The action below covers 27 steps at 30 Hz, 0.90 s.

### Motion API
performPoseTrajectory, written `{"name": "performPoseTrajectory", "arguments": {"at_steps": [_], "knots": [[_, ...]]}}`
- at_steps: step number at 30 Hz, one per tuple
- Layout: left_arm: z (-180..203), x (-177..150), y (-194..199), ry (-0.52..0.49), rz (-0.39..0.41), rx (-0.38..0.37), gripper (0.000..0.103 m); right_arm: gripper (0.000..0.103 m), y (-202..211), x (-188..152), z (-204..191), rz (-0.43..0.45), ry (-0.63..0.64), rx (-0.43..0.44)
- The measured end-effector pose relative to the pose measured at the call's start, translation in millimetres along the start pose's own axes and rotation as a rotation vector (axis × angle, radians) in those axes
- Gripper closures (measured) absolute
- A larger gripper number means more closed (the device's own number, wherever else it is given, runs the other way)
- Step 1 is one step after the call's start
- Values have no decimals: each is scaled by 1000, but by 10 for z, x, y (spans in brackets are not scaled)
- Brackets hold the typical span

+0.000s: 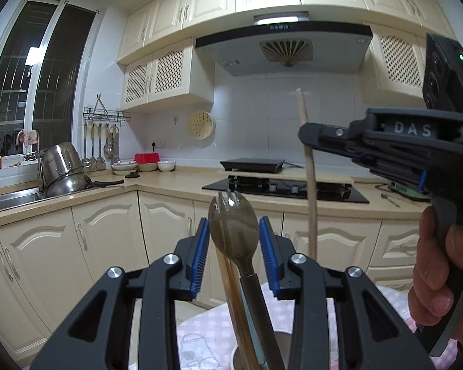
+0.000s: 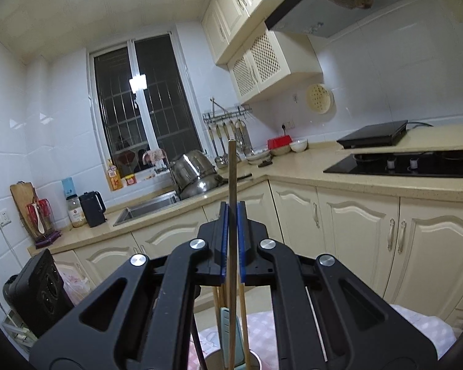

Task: Organize utensils
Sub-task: 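Carry the spoon and chopstick over the pink cup and release both, then lower both open tools back to the remaining chopsticks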

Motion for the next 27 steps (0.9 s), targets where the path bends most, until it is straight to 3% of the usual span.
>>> {"name": "performPoseTrajectory", "arguments": {"at_steps": [7, 8, 9, 10, 11, 14, 16, 19, 27], "knots": [[19, -278, -47, -29, -36, 15, 68, 95, -76, -360, 105, -119, -30, -12], [19, -292, -38, -33, -40, 18, 60, 91, -65, -405, 126, -138, -36, -20], [1, -303, -12, -33, -41, 25, 54, 71, -35, -434, 152, -146, -47, -28], [-19, -305, 22, -29, -39, 31, 43, 29, -8, -445, 168, -143, -58, -35], [-40, -302, 61, -24, -36, 36, 38, 17, 72, -435, 203, -121, -72, -50], [-118, -285, 203, -12, -40, 54, 25, 15, 222, -440, 258, -105, -98, -68], [-159, -272, 292, -4, -42, 64, 20, 6, 316, -445, 297, -100, -115, -86], [-199, -274, 404, -5, -67, 81, 14, 6, 454, -465, 355, -102, -134, -126], [-239, -317, 724, 9, -134, 123, 11, 6, 748, -542, 389, -138, -157, -179]]}}
Point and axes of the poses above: each gripper's, at about its wrist camera, not at the fingertips, and y roughly against the way its jaws point, z to its right, x to its top, the point moved 10 cm from there along -y, roughly the way its jaws point, and after that the axes turned 9 degrees about x, right-handed, at the moved point
